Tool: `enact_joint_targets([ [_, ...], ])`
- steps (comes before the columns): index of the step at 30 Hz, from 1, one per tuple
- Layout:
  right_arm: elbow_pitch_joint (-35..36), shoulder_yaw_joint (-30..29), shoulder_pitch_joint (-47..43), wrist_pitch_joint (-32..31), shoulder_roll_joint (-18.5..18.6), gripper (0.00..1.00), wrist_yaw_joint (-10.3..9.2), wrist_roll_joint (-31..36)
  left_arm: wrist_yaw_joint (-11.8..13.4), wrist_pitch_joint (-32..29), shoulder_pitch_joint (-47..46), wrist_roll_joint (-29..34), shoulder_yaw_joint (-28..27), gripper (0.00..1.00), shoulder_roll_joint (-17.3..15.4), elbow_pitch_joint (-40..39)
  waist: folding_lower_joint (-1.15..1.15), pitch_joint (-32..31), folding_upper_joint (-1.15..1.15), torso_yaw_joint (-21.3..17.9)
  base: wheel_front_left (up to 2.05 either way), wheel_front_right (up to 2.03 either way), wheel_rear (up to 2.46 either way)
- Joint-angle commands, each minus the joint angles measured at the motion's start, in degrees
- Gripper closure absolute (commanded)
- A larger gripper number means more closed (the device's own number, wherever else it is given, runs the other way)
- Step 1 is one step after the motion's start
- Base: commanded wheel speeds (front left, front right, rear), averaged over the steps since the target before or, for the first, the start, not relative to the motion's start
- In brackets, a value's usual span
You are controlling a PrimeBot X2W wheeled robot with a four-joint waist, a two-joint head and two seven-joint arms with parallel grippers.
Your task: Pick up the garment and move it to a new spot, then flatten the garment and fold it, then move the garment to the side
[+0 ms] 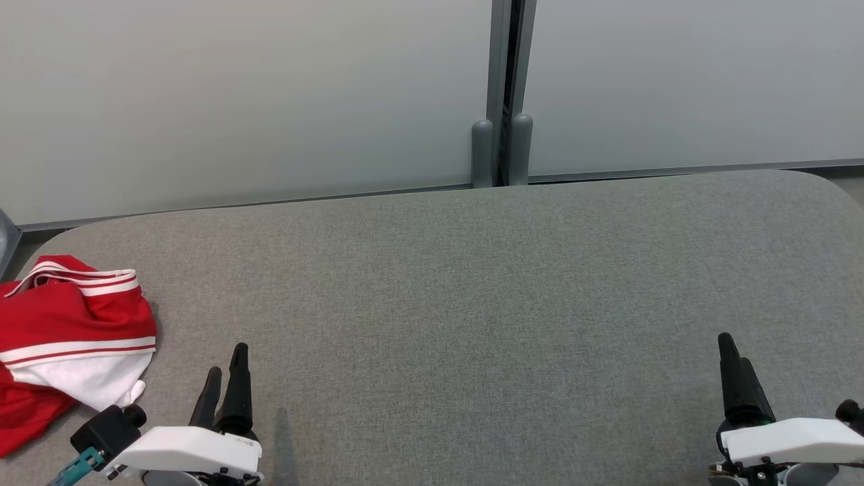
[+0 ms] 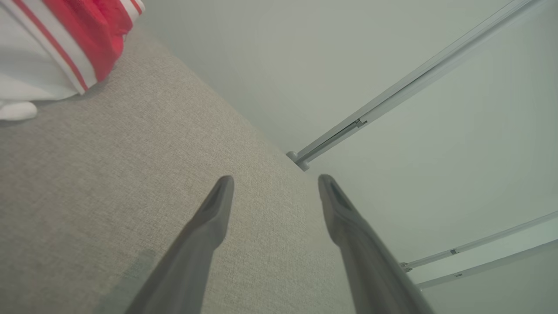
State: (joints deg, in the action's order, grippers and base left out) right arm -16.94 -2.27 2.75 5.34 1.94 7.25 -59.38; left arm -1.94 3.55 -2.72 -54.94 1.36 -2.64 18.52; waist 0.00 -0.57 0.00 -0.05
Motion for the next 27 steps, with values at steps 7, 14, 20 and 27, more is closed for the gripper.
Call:
enact_joint_targets([
  [7, -0.1, 0.6, 1.9, 1.7, 0.6, 0.0, 0.27, 9.9, 1.2, 1.7, -0.1, 9.3, 0.7, 0.0, -0.8, -0.4, 0.0, 0.2, 0.0, 0.0, 0.0, 0.0, 0.0],
  [14, -0.8, 0.8, 1.8, 2.8, 0.7, 0.0, 0.28, 14.9, 1.1, 3.0, 0.2, 14.8, 0.7, 0.0, -0.8, -0.5, 0.0, 0.2, 0.0, 0.0, 0.0, 0.0, 0.0],
  [20, -1.4, 1.1, 2.0, 3.6, 0.8, 0.0, 0.3, 17.8, 1.0, 4.0, 0.4, 19.4, 0.8, 0.0, -0.9, -0.1, 0.0, 0.2, 0.0, 0.0, 0.0, 0.0, 0.0],
  [27, -2.2, 1.8, 2.2, 4.6, 0.8, 0.0, 0.3, 23.6, 1.3, 5.2, 0.3, 24.0, 0.8, 0.0, -0.9, 0.8, 0.0, 0.1, 0.0, 0.0, 0.0, 0.0, 0.0],
])
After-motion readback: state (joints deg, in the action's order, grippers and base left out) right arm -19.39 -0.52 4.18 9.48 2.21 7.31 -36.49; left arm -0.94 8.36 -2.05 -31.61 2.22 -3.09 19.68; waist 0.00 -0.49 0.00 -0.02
